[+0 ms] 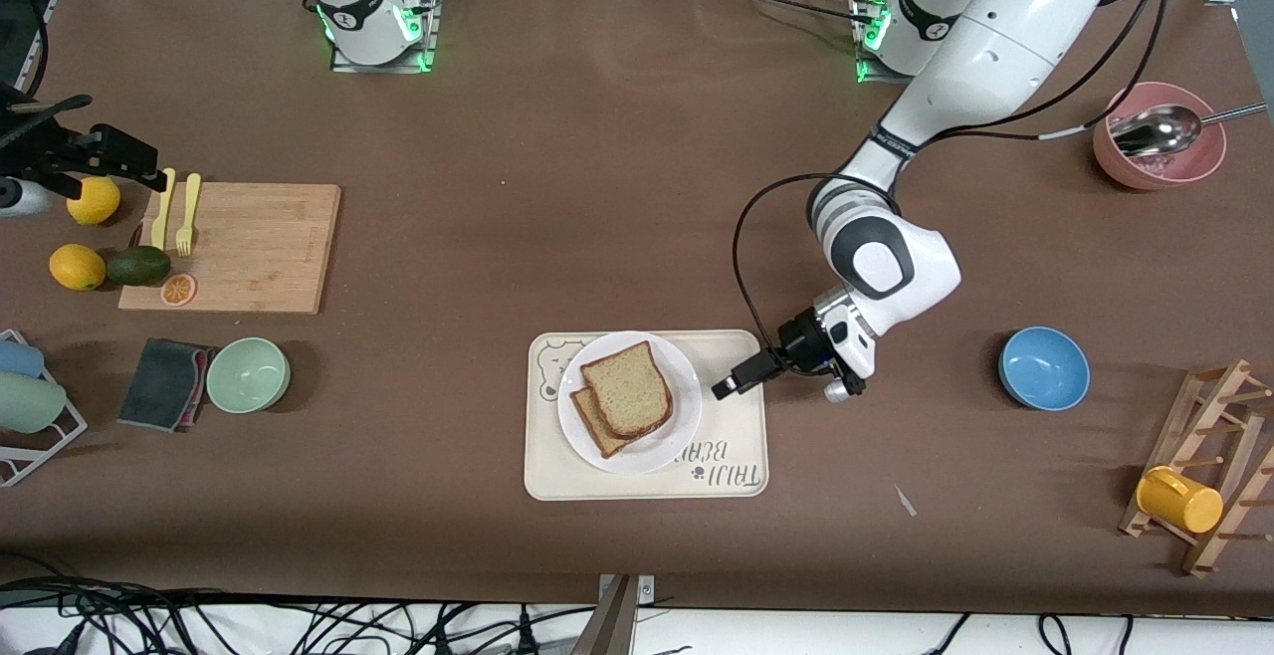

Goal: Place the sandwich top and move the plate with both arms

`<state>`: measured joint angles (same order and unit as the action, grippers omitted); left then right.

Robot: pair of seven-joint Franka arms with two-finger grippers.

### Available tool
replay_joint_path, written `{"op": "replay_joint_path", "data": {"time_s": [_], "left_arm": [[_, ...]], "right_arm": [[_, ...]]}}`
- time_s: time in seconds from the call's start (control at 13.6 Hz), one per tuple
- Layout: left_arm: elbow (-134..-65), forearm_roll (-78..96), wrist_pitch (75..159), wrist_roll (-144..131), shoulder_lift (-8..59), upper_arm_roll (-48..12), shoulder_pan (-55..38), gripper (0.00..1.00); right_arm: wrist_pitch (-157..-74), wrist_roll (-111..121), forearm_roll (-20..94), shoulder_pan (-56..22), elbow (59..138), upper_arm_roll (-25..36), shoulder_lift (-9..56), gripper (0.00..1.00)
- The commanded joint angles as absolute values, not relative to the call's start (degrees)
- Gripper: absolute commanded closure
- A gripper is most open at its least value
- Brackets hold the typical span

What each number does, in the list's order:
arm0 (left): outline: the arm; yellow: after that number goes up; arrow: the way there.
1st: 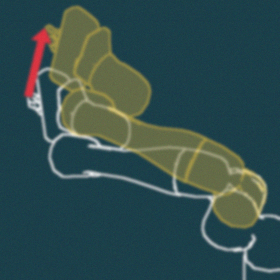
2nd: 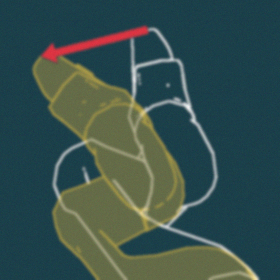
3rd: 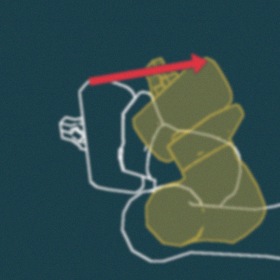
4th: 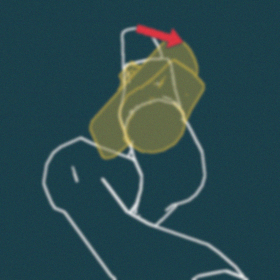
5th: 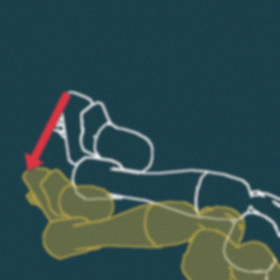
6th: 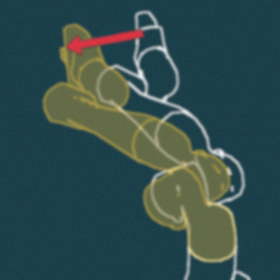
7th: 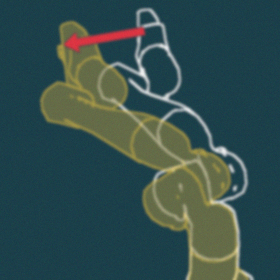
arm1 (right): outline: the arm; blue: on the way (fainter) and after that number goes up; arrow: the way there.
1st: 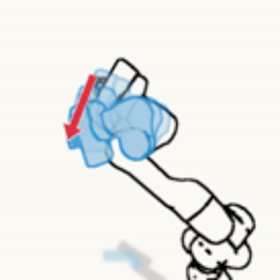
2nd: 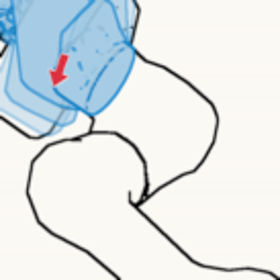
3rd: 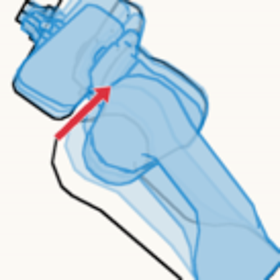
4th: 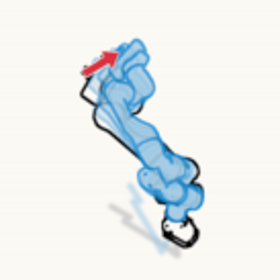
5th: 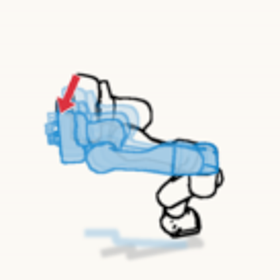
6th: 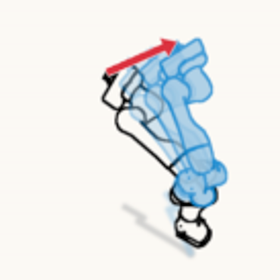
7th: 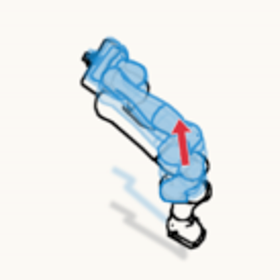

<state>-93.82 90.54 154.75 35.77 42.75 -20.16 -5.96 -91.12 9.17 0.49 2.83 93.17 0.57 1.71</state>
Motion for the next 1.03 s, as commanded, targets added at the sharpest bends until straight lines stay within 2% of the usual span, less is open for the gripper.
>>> {"op": "replay_joint_path", "data": {"time_s": [0.0,0.52,0.81,0.96], "left_arm": [[-95.28,77.93,150.22,23.95,40.08,-20.21,-2.30,0.00],[-94.83,44.51,133.44,4.94,34.46,-20.13,7.72,0.00],[-94.83,28.25,128.50,-2.35,30.24,-20.04,11.94,0.00],[-94.75,22.61,126.22,-3.95,28.84,-19.95,13.53,0.00]], "right_arm": [[-90.53,9.14,1.41,3.16,92.29,0.26,1.67,0.00],[-90.00,8.88,1.32,2.99,91.67,-0.26,0.97,0.00],[-86.23,8.88,0.71,2.81,91.84,-0.62,-0.78,0.00],[-88.58,8.70,0.35,2.81,92.11,-0.70,-0.88,0.00]]}}
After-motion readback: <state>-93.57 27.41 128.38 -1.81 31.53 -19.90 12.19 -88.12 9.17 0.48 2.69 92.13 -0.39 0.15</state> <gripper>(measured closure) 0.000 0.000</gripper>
